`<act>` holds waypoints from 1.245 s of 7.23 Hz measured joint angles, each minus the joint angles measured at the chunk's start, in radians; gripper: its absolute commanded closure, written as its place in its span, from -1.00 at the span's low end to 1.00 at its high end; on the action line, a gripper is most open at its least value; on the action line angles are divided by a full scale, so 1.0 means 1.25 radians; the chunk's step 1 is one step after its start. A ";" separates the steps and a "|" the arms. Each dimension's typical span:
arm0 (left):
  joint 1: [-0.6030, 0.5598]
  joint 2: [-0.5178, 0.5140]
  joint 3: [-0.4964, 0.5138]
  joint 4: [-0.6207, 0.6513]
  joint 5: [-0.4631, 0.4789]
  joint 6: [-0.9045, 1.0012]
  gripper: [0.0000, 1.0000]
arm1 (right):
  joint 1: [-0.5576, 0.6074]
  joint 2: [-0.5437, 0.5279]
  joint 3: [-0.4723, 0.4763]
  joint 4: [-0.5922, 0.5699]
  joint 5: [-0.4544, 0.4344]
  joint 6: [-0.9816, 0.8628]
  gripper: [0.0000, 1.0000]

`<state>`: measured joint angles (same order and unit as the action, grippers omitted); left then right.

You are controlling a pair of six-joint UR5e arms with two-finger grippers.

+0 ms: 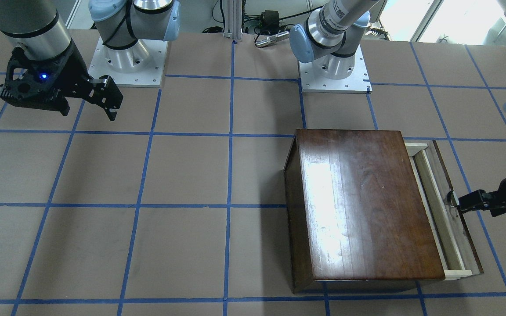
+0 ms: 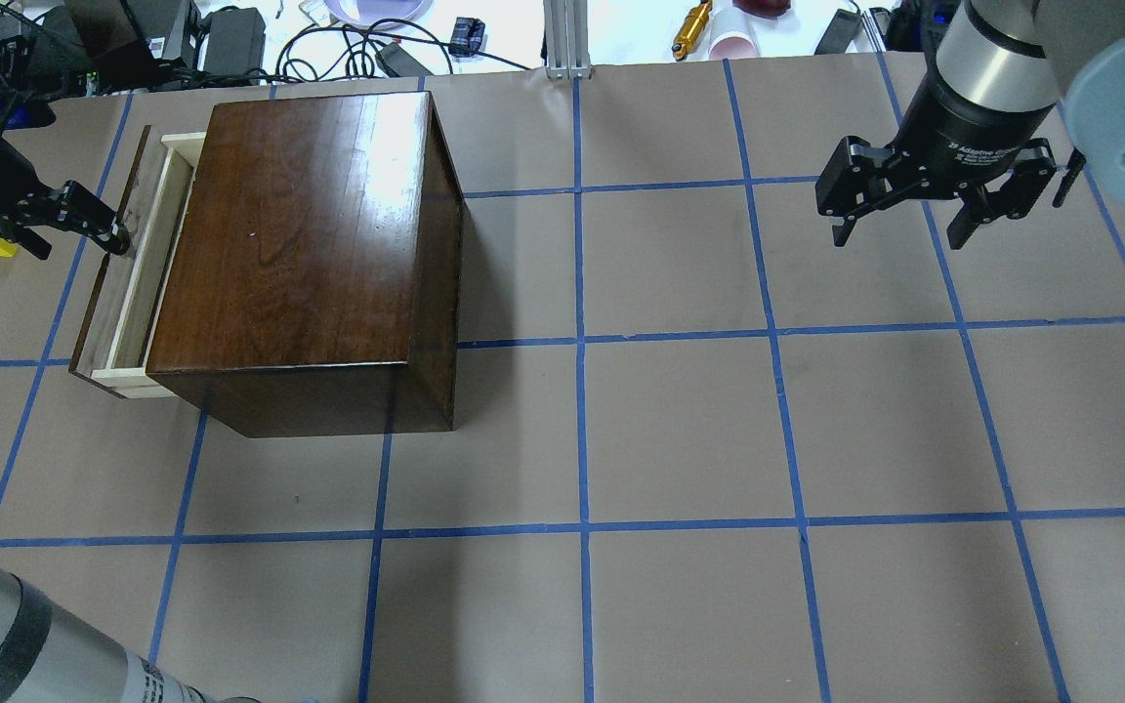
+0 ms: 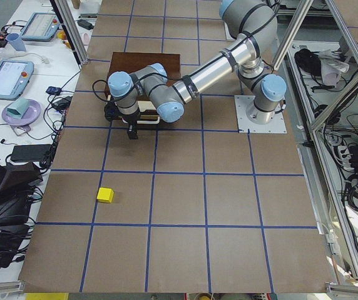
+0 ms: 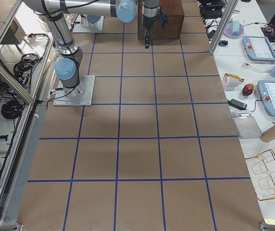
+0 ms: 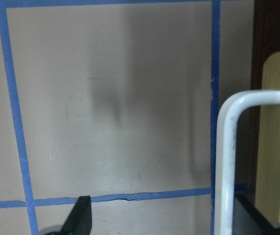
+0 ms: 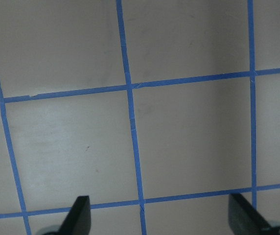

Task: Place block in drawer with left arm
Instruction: 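Pull the drawer open away from the cabinet with the left gripper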

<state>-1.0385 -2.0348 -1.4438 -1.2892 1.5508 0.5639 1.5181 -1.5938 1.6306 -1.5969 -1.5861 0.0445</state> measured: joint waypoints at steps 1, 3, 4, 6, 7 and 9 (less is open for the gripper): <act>0.001 -0.003 0.003 0.001 0.006 0.003 -1.00 | 0.000 0.000 0.000 0.000 0.000 0.000 -1.00; 0.002 -0.008 0.011 0.004 0.018 0.015 -1.00 | 0.000 0.000 0.000 0.000 0.000 0.000 -1.00; 0.003 -0.009 0.013 0.004 0.020 0.022 -1.00 | 0.000 0.000 0.000 0.000 0.000 0.000 -1.00; 0.009 -0.013 0.015 0.005 0.021 0.040 -1.00 | 0.000 0.000 0.000 0.000 0.000 0.000 -1.00; 0.021 -0.015 0.015 0.006 0.021 0.051 -1.00 | 0.000 0.000 0.000 0.000 0.000 0.000 -1.00; 0.034 -0.017 0.016 0.007 0.021 0.061 -1.00 | 0.000 0.000 0.000 0.000 0.000 0.000 -1.00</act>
<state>-0.9965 -2.0564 -1.4239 -1.2799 1.5769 0.6405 1.5186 -1.5938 1.6309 -1.5968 -1.5861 0.0445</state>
